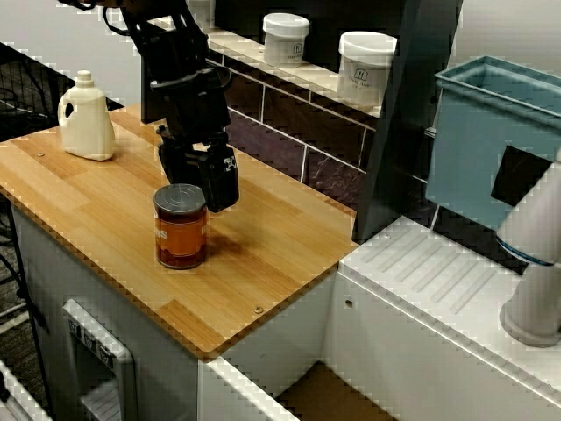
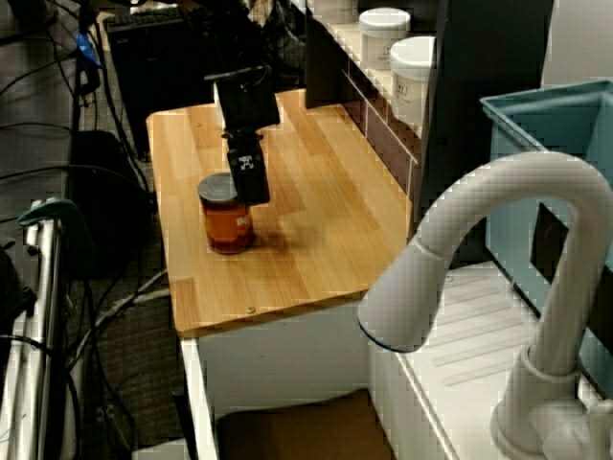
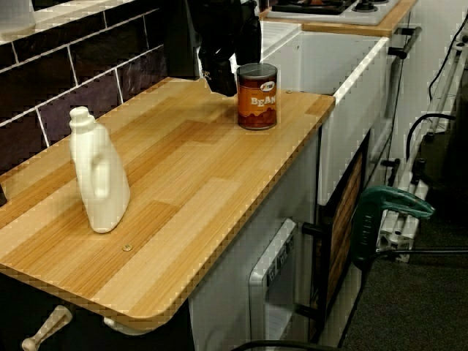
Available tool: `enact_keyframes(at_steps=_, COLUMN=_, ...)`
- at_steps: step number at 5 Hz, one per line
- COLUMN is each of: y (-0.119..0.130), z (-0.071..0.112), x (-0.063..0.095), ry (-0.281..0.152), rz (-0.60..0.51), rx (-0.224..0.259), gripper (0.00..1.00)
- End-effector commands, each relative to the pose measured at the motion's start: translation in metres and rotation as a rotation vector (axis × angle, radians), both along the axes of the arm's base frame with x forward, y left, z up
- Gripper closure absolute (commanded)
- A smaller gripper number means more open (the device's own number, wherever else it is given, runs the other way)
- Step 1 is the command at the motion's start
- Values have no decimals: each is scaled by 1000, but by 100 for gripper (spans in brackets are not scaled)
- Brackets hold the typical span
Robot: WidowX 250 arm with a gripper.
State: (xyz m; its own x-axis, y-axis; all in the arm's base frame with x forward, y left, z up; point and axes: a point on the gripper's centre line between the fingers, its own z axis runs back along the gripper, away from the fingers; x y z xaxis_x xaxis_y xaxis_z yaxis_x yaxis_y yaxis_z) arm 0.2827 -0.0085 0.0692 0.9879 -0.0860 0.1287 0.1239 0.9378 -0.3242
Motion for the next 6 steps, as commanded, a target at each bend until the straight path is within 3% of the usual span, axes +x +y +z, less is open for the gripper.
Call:
enact_keyframes(at_steps=1, y=0, z=0, x=0, ry=0, rz=0, rx=0, gripper=0)
enact_keyframes(at_steps=4, y=-12, z=45, x=-8, ry=-44, rz=-19, rx=-49, gripper=0)
enact_keyframes(at_steps=6, y=-10, z=51, x=-28, ry=-65, rz=-31, rx=-28, gripper=0)
